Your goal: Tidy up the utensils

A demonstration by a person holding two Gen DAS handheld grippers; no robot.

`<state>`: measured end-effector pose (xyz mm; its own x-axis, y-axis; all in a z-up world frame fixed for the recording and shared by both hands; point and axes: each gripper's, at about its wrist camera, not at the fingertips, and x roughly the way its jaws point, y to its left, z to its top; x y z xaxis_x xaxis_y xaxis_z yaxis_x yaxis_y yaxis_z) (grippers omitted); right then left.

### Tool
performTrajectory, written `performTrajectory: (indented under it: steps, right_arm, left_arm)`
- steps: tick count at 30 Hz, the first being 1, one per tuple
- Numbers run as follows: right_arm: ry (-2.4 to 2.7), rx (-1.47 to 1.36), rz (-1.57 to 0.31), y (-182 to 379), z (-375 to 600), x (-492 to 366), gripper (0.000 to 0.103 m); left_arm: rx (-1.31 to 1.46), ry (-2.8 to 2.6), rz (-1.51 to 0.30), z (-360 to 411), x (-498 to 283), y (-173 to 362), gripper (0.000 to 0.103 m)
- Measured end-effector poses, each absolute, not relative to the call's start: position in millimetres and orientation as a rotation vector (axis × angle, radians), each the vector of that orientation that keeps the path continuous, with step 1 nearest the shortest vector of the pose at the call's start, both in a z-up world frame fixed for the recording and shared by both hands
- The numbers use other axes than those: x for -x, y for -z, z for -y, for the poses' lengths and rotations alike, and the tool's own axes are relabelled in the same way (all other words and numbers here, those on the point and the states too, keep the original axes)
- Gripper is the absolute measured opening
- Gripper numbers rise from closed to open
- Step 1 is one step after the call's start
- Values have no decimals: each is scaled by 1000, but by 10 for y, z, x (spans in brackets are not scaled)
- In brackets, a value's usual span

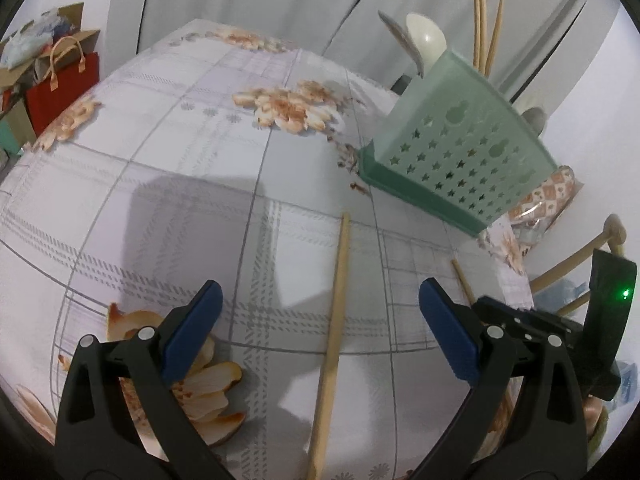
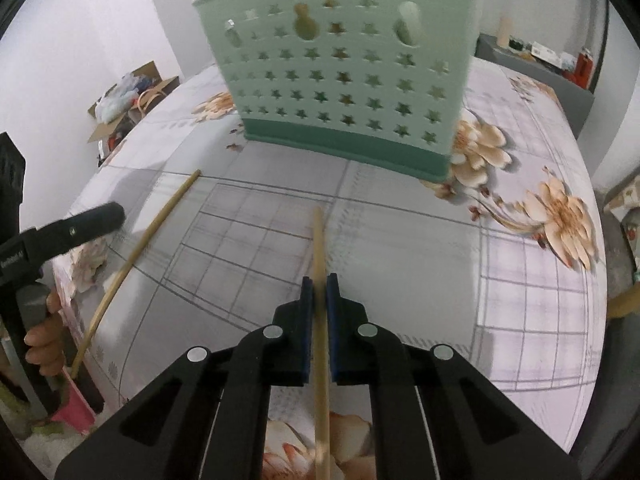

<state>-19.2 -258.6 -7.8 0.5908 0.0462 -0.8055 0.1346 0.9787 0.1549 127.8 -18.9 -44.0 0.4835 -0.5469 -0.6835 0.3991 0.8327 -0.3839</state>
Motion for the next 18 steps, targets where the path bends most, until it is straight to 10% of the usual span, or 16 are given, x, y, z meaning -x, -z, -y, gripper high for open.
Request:
performTrajectory:
  steps: [8, 18]
  right_arm:
    - [57, -204, -933, 75, 2589, 206, 7]
    - [47, -221, -930, 85, 2607, 214, 7]
  left_arm:
    - [-31, 578, -831, 465, -1242, 331, 94]
    - [-244, 565, -871, 796, -1360, 493, 34]
